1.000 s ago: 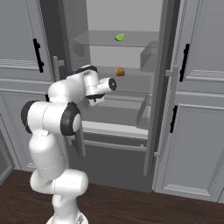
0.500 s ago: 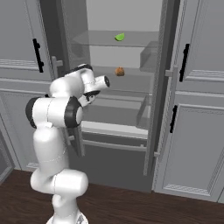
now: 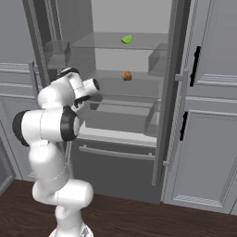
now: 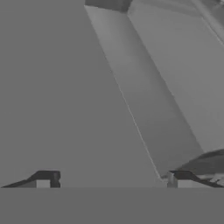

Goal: Grab a lemon wedge from the fridge and one ice cube from the ice bowl, and put them in the glass of lemonade.

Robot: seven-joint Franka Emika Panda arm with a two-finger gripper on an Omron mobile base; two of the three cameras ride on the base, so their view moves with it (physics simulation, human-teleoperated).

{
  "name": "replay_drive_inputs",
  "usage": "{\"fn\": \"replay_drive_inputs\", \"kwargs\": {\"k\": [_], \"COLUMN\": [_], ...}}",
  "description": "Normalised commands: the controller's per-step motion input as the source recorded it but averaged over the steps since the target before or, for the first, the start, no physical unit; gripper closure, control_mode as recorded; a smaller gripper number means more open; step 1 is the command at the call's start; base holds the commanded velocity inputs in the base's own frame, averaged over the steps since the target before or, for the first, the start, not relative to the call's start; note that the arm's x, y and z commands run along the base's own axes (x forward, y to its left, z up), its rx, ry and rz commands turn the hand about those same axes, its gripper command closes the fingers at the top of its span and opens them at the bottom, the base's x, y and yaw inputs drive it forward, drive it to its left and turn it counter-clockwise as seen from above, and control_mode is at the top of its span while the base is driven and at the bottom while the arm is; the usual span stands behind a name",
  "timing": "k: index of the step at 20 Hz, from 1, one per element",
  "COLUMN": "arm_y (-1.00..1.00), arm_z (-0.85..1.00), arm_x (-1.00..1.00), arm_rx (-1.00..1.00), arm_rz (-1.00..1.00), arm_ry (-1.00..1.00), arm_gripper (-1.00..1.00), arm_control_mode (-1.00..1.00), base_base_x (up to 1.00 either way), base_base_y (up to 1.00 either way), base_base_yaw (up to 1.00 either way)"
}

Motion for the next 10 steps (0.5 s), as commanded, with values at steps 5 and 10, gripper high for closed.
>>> {"fn": "replay_drive_inputs", "kwargs": {"k": [5,10], "arm_y": [0.22,-0.79], "arm_z": [0.03,0.4], "arm_x": [-1.0,-0.95], "arm_rx": [-0.02,-0.02], "arm_rz": [0.06,0.01], "arm_ry": [-0.38,-0.59], "arm_gripper": [-1.0,-1.0], "arm_control_mode": [-1.0,-1.0], "base_base_x": [0.0,0.0], "base_base_y": [0.0,0.0], "base_base_yaw": [0.0,0.0]}}
